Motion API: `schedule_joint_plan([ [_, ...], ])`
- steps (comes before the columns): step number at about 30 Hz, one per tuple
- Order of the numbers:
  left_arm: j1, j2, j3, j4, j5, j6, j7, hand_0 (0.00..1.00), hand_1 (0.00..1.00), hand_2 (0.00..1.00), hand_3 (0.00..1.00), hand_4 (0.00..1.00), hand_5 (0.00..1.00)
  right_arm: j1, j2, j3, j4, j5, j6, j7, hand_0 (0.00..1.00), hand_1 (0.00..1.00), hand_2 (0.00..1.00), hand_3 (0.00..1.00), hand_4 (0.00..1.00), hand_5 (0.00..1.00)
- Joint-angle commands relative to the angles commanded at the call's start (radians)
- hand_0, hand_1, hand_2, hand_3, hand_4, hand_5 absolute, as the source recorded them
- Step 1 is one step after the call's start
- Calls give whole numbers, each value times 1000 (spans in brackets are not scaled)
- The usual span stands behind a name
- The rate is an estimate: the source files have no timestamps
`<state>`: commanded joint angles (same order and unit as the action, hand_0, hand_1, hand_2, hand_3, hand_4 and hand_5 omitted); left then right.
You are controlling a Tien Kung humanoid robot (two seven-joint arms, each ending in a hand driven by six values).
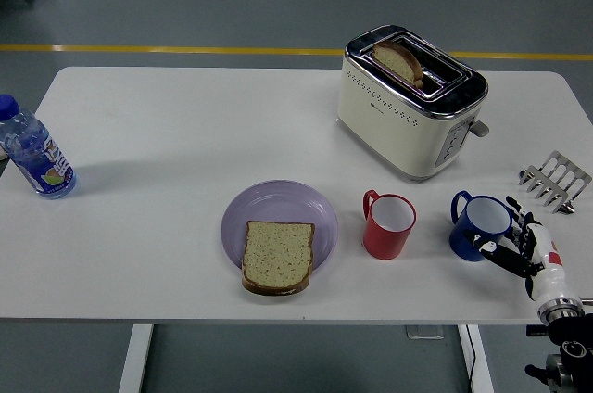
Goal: Pick up the cup,pour liquid into bread,place the cup on the desk
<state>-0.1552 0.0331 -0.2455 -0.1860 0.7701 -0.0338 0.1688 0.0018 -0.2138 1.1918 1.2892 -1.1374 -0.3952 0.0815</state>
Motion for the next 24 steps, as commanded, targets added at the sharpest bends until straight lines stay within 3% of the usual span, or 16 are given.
schedule_joint_plan([
  [8,0,-1,-1,0,0,-1,0,670,740,741,638,405,998,20,6,-29,-26,22,-19,16,923,844,926,929,998,209],
  [15,0,-1,0,0,0,0,-1,670,739,741,639,404,998,48,9,-68,-57,53,-65,49,920,833,920,907,998,235],
  [16,0,-1,0,0,-1,-1,-1,671,740,741,640,405,998,51,8,-73,-62,56,-69,52,917,825,913,892,998,330],
  [24,-1,0,-3,0,-1,-2,0,670,740,741,641,406,998,78,9,-108,-99,81,-91,66,915,824,911,889,998,335],
])
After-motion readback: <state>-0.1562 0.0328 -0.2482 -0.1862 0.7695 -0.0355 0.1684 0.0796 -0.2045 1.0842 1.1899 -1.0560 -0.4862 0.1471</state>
